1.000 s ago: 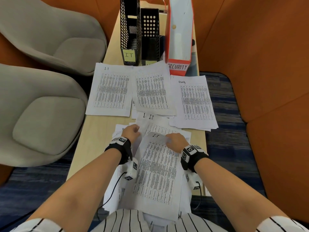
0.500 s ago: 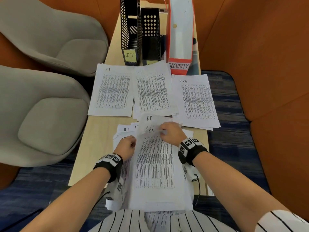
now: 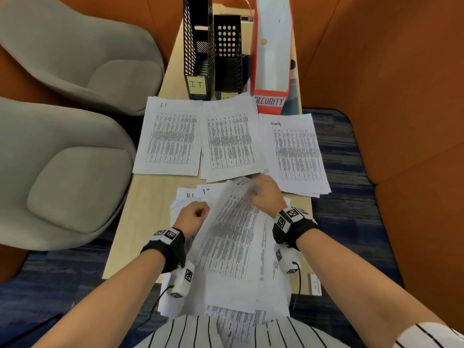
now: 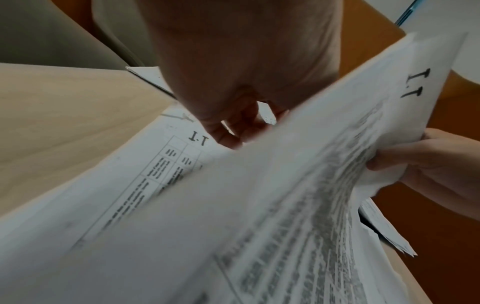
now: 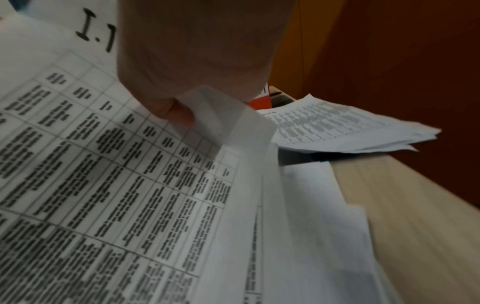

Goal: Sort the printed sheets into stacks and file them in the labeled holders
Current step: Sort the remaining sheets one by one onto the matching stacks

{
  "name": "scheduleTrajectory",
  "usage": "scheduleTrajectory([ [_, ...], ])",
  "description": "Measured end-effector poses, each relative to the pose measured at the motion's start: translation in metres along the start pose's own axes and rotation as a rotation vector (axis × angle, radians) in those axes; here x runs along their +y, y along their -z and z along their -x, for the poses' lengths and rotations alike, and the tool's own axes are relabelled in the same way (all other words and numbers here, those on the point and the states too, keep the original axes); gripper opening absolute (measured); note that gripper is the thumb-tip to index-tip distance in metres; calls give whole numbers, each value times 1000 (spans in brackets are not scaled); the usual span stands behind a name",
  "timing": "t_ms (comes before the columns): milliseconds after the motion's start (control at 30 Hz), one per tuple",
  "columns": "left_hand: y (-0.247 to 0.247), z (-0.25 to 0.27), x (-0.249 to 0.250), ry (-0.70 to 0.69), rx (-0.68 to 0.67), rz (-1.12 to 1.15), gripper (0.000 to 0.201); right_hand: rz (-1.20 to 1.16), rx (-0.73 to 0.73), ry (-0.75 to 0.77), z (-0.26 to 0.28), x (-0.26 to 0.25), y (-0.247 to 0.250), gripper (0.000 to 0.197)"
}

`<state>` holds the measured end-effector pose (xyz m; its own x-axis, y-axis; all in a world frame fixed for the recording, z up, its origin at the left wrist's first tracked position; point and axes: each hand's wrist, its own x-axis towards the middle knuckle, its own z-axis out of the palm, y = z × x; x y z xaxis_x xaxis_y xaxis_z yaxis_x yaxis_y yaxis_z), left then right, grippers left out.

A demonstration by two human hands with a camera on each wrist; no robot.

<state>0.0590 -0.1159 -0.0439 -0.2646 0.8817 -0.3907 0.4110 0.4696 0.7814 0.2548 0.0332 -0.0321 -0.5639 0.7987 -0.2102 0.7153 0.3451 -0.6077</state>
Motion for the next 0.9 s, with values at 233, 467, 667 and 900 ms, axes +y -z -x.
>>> scheduleTrajectory([
  [233,11,13,16,166,-140,321,23,-118,-64,8,-1,-6,13,6],
  [467,14,15,31,139,-237,305,44,-59,-50,-33,-19,-16,21,12],
  [667,35,12,5,303,54,702,28,-420,199,-386,-11,23,29,105],
  [900,14,16,12,337,63,728,72,-982,-451,-451,28,11,-12,67],
])
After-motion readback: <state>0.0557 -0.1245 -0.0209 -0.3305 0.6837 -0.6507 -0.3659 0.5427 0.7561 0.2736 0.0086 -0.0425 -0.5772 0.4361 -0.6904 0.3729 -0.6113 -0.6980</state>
